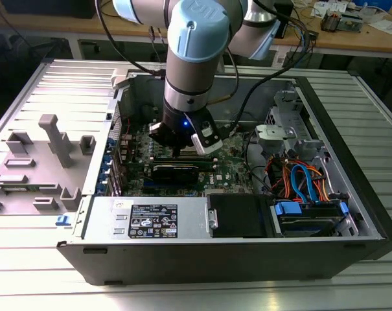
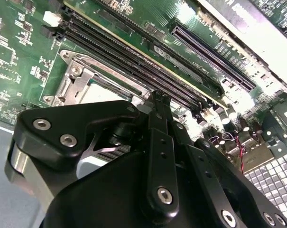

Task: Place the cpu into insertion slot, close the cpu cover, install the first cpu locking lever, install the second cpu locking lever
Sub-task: 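Install the second cpu locking lever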

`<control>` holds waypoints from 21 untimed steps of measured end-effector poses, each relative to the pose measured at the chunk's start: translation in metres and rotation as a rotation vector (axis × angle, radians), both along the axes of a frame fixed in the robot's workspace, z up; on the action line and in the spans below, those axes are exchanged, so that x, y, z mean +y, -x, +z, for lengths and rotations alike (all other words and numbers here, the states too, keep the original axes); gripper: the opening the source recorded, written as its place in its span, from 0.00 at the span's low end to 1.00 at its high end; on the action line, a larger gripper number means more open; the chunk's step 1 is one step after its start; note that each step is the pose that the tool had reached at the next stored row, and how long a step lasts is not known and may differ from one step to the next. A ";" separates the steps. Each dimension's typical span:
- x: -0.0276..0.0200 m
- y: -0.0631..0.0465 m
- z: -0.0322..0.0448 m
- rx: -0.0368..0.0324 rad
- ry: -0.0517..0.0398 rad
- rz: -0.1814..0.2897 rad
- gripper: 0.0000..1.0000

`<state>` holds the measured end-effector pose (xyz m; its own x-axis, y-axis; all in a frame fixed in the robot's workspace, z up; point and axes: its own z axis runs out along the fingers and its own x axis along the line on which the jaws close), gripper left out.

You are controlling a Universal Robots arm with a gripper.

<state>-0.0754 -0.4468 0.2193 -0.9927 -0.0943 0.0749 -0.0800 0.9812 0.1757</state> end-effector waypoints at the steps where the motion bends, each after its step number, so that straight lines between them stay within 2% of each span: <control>1: 0.0000 0.001 -0.0011 0.0001 -0.0030 0.001 0.11; 6: 0.0001 0.003 -0.0039 0.0000 -0.0151 0.006 0.11; 16: 0.0000 0.004 -0.0041 0.0001 -0.0155 0.006 0.11; 21: 0.0000 0.004 -0.0052 -0.0014 -0.0206 0.006 0.11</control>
